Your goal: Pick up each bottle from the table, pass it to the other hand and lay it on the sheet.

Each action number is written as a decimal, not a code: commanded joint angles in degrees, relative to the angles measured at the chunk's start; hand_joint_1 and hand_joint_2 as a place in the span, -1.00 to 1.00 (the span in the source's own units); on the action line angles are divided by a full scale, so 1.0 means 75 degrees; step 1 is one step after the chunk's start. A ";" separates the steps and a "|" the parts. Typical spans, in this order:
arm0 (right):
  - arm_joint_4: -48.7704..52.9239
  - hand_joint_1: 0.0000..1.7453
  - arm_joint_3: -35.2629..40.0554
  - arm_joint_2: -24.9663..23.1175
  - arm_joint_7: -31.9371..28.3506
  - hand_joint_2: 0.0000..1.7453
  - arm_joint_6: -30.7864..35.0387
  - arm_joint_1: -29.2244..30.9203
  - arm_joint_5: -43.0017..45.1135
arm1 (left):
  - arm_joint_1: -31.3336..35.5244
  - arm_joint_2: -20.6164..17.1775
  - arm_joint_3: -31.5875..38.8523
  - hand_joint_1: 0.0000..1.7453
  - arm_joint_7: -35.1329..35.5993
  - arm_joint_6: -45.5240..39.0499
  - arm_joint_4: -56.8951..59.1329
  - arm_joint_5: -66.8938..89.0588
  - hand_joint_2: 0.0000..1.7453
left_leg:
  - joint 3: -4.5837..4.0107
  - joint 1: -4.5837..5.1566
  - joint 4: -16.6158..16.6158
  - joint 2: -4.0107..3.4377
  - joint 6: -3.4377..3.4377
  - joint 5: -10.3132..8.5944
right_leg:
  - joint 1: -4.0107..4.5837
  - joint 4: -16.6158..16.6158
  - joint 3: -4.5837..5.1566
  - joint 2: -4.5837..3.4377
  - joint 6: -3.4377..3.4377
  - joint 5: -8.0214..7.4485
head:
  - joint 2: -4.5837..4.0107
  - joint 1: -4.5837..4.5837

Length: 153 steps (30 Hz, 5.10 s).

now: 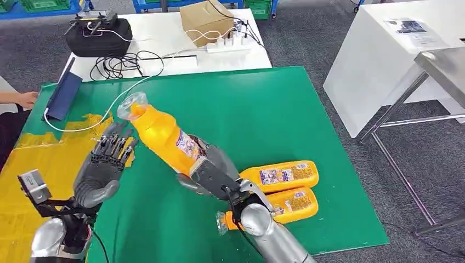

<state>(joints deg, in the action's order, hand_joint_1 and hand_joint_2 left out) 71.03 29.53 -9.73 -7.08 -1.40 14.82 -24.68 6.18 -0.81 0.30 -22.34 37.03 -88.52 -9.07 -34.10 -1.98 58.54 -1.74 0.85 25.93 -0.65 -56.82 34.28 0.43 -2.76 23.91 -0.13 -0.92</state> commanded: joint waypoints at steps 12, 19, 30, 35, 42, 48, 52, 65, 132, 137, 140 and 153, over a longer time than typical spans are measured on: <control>-0.2223 1.00 0.2892 -0.0769 0.0811 1.00 -0.0654 0.1838 0.0105 | 0.0777 0.0110 -0.1030 -1.00 0.0035 -0.0782 0.0717 0.0646 1.00 | 0.0030 0.0007 -0.0009 0.0021 -0.0020 0.0001 | -0.0005 -0.0002 -0.0021 0.0002 0.0010 0.0007 | 0.0000 0.0000; -0.2171 1.00 0.2942 -0.0752 0.0842 1.00 -0.0650 0.1824 0.0136 | 0.0824 0.0101 -0.1031 -1.00 -0.0027 -0.0962 0.0729 0.0905 1.00 | 0.0011 0.0004 -0.0003 0.0024 -0.0013 -0.0004 | -0.0003 -0.0005 -0.0008 0.0010 0.0008 0.0003 | 0.0000 0.0000; -0.2210 1.00 0.3053 -0.0669 0.0933 1.00 -0.0566 0.1789 0.0194 | 0.1094 0.0066 -0.1027 1.00 -0.0298 -0.1804 0.0930 0.2389 1.00 | 0.0017 0.0005 -0.0008 0.0031 -0.0013 -0.0004 | -0.0002 0.0000 -0.0014 0.0017 0.0008 0.0006 | 0.0000 0.0000; -0.2210 1.00 0.3053 -0.0669 0.0933 1.00 -0.0566 0.1789 0.0194 | 0.1094 0.0066 -0.1027 1.00 -0.0298 -0.1804 0.0930 0.2389 1.00 | 0.0014 0.0003 -0.0004 0.0027 -0.0011 -0.0003 | 0.0000 -0.0002 -0.0011 0.0016 0.0008 0.0006 | 0.0000 0.0000; -0.2247 1.00 0.3024 -0.0672 0.0938 1.00 -0.0561 0.1783 0.0214 | 0.1071 0.0048 -0.1039 1.00 -0.0354 -0.1769 0.0906 0.2402 1.00 | 0.0017 0.0005 -0.0005 0.0032 -0.0014 -0.0005 | -0.0003 -0.0003 -0.0012 0.0018 0.0010 0.0006 | 0.0000 0.0000; -0.2339 1.00 0.2750 -0.0510 0.0946 1.00 -0.0434 0.1758 0.0298 | 0.1038 0.0027 -0.0986 1.00 -0.0501 -0.1701 0.0866 0.2428 1.00 | 0.0034 0.0009 -0.0014 0.0048 -0.0025 -0.0005 | -0.0006 0.0003 -0.0031 0.0024 0.0014 0.0009 | 0.0000 0.0000; -0.2037 1.00 0.2259 -0.0162 0.0955 1.00 -0.0171 0.1635 0.0323 | 0.0879 -0.0010 -0.0902 1.00 -0.0548 -0.1671 0.0729 0.2418 1.00 | 0.0032 0.0010 -0.0015 0.0048 -0.0025 -0.0006 | -0.0006 0.0006 -0.0031 0.0027 0.0011 0.0008 | 0.0000 0.0000; 0.2830 -1.00 -0.0306 0.1928 0.0718 1.00 0.0422 -0.1013 -0.1559 | -0.0389 -0.0223 -0.0562 1.00 -0.0920 -0.6883 -0.0464 0.8531 1.00 | 0.0024 0.0017 -0.0011 0.0083 -0.0029 0.0002 | -0.0014 0.0010 -0.0040 0.0063 0.0006 0.0019 | 0.0000 0.0000; 0.0843 0.78 0.0865 0.6300 0.1057 1.00 -0.2395 -0.2033 -0.1725 | 0.3055 -0.1624 -0.3408 -1.00 0.0709 -0.7769 0.7236 1.1739 1.00 | 0.0012 0.0029 -0.0023 0.0106 -0.0040 -0.0107 | -0.0024 0.0028 -0.0044 0.0100 0.0006 -0.0072 | 0.0000 0.0003; 0.0358 0.78 0.1151 0.6117 0.0952 1.00 -0.2090 -0.2014 -0.1878 | 0.3210 -0.1485 -0.3526 -1.00 0.0738 -0.7929 0.7521 1.1713 1.00 | 0.0018 0.0025 -0.0027 0.0111 -0.0039 -0.0102 | -0.0019 0.0039 -0.0041 0.0105 0.0007 -0.0070 | 0.0000 0.0003; 0.0394 0.78 0.1144 0.6135 0.0935 1.00 -0.2107 -0.1955 -0.1863 | 0.3202 -0.1509 -0.3528 -1.00 0.0722 -0.7946 0.7521 1.1698 1.00 | 0.0020 0.0020 -0.0013 0.0069 -0.0015 -0.0076 | -0.0015 0.0027 -0.0034 0.0075 0.0003 -0.0070 | 0.0000 0.0003; -0.1647 1.00 0.3059 0.4846 0.1286 1.00 -0.1050 -0.2002 -0.1783 | 0.3077 -0.0578 -0.2251 -1.00 -0.0837 -0.7500 0.6619 0.8326 1.00 | 0.0176 -0.0048 -0.0044 -0.0012 0.0011 -0.0020 | 0.0049 0.0091 -0.0074 -0.0014 0.0045 -0.0064 | 0.0000 0.0003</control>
<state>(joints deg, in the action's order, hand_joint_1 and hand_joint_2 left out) 74.26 38.41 34.95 -0.33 -14.68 6.02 -40.90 28.57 -12.02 -24.26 -19.46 -24.98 -36.09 72.49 -32.49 -2.35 58.48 -2.87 1.16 26.27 -0.36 -56.44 33.72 -0.50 -2.42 23.62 -0.13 -0.90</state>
